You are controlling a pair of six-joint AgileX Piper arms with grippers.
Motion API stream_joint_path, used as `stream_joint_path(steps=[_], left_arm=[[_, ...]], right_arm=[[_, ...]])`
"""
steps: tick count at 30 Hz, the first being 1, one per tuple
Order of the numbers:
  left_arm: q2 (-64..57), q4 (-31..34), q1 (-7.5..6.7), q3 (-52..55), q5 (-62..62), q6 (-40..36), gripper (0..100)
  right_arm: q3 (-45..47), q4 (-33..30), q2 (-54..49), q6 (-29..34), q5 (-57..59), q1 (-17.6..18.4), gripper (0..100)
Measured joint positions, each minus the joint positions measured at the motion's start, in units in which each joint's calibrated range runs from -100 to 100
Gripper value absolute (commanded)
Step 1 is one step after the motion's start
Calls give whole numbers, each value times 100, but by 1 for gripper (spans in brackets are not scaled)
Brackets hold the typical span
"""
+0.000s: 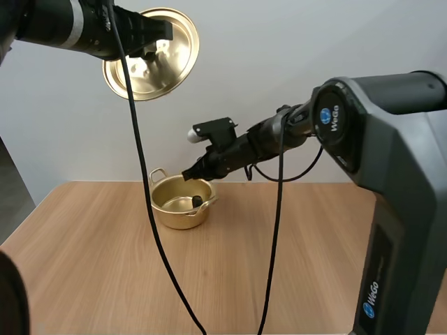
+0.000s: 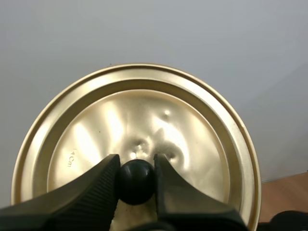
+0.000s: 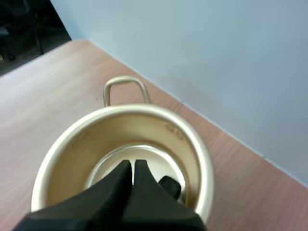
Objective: Open the pot, put the car inside, and close it
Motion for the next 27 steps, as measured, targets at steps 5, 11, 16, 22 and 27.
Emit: stream_joint_path(steps=[5,11,16,22,27], left_arm=[[564,110,-89,0,598,326,0],[1646,1037,-459,0,1073,174,0],[2644,1867,-724,0,898,69,0],[3712,2280,-734,0,653,126,0],[4236,1968,-734,0,590,376,0]], right_arm=[[273,-221,-941,491,57,-478,0],[1000,-625,-2134,738,573,-1147,0],[1617,-691,-3123,729,812,-1718,0],[2033,-790,-4072,729,992,-2264,0],[2200,-790,-4522,729,1011,-2310,0]])
